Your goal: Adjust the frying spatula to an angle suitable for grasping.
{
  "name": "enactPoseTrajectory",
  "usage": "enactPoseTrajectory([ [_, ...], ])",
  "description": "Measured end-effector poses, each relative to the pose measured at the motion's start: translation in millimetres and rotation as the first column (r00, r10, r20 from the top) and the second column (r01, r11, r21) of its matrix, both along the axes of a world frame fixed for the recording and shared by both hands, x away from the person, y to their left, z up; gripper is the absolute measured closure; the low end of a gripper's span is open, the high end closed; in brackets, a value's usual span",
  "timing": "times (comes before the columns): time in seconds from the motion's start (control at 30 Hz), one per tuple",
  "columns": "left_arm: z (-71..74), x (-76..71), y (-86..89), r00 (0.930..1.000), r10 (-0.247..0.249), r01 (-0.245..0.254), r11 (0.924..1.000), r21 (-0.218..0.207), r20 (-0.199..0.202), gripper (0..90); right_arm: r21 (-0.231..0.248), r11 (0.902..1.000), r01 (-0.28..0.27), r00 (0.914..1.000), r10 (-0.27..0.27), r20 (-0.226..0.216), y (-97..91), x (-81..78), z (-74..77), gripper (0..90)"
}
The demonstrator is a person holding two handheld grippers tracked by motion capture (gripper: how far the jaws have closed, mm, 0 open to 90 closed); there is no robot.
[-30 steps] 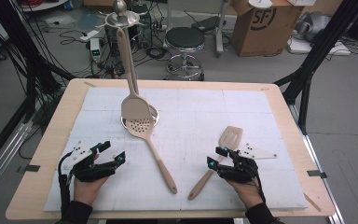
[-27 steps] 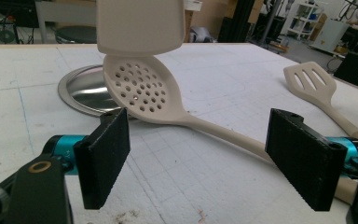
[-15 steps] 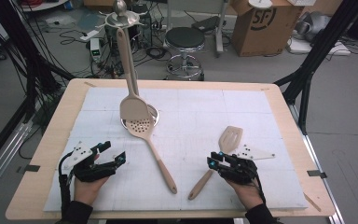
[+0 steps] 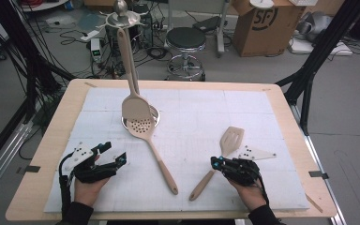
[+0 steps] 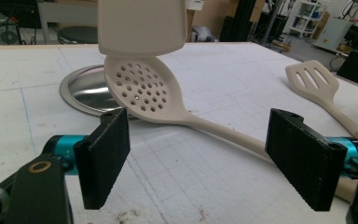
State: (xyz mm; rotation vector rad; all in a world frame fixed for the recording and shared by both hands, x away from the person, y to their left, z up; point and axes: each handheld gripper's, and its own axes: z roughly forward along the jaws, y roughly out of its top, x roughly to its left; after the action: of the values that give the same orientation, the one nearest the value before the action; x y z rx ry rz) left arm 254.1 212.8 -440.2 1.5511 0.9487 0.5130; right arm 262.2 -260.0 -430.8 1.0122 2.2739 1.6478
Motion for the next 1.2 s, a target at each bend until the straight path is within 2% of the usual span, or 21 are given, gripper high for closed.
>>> enactPoseTrajectory([
  [0.23,0.3,-0.4,0.2,1.0,-0.001,0.001,1.0,0.001,0.002,22.5,-0.02,0.9993,-0.031,0.9991,0.03,-0.031,-2.3,-1.9,-0.4,89.3],
  [0.33,0.6,-0.7,0.1,1.0,0.001,-0.001,1.0,-0.001,0.005,22.5,-0.061,0.9976,-0.034,0.9976,0.03,-0.063,-2.5,-1.7,-3.6,89.4],
  [0.37,0.7,-0.8,0.1,1.0,0.001,-0.001,1.0,0.001,0.005,22.5,-0.088,0.9954,-0.038,0.9955,0.03,-0.09,-2.4,-1.0,-5.9,89.4],
  [0.43,0.6,-0.9,-0.2,1.0,0.002,-0.002,1.0,0.0,0.004,22.5,-0.108,0.9928,-0.05,0.9918,0.037,-0.123,-3.0,0.4,-9.7,89.4],
  [0.53,0.6,-0.5,0.2,1.0,0.001,-0.001,1.0,0.002,0.005,22.5,-0.133,0.9878,-0.08,0.9808,0.055,-0.187,-3.3,1.6,-15.1,89.4],
  [0.63,0.5,-0.6,0.3,1.0,0.003,-0.003,1.0,0.004,0.004,22.5,-0.149,0.9833,-0.105,0.9751,0.072,-0.21,-3.2,1.7,-17.7,89.4],
  [0.67,0.5,-0.6,0.1,1.0,-0.001,0.001,1.0,0.002,0.003,22.5,-0.148,0.9823,-0.115,0.9707,0.08,-0.227,-2.8,1.3,-18.7,89.4],
  [0.73,0.3,-0.6,-0.2,1.0,0.0,0.0,1.0,0.003,0.002,22.5,-0.166,0.9775,-0.131,0.9688,0.09,-0.231,-1.8,1.0,-20.4,89.4],
  [0.83,0.1,-0.4,-0.6,1.0,-0.001,0.001,1.0,0.004,0.002,22.5,-0.183,0.9691,-0.166,0.9605,0.116,-0.253,0.9,-0.6,-22.6,89.5],
  [0.93,0.0,-0.4,-0.9,1.0,0.001,-0.001,1.0,0.005,0.001,22.5,-0.184,0.9645,-0.189,0.9554,0.138,-0.261,0.8,-0.5,-23.6,89.5],
  [1.07,-0.1,-0.4,-1.1,1.0,0.001,-0.001,1.0,0.003,0.0,22.5,-0.175,0.9542,-0.243,0.9361,0.184,-0.3,1.3,0.4,-24.8,89.5],
  [1.2,-0.1,-0.5,-1.4,1.0,0.001,-0.001,1.0,0.002,-0.001,22.5,-0.169,0.9482,-0.269,0.9261,0.206,-0.316,2.3,0.4,-25.1,89.5],
])
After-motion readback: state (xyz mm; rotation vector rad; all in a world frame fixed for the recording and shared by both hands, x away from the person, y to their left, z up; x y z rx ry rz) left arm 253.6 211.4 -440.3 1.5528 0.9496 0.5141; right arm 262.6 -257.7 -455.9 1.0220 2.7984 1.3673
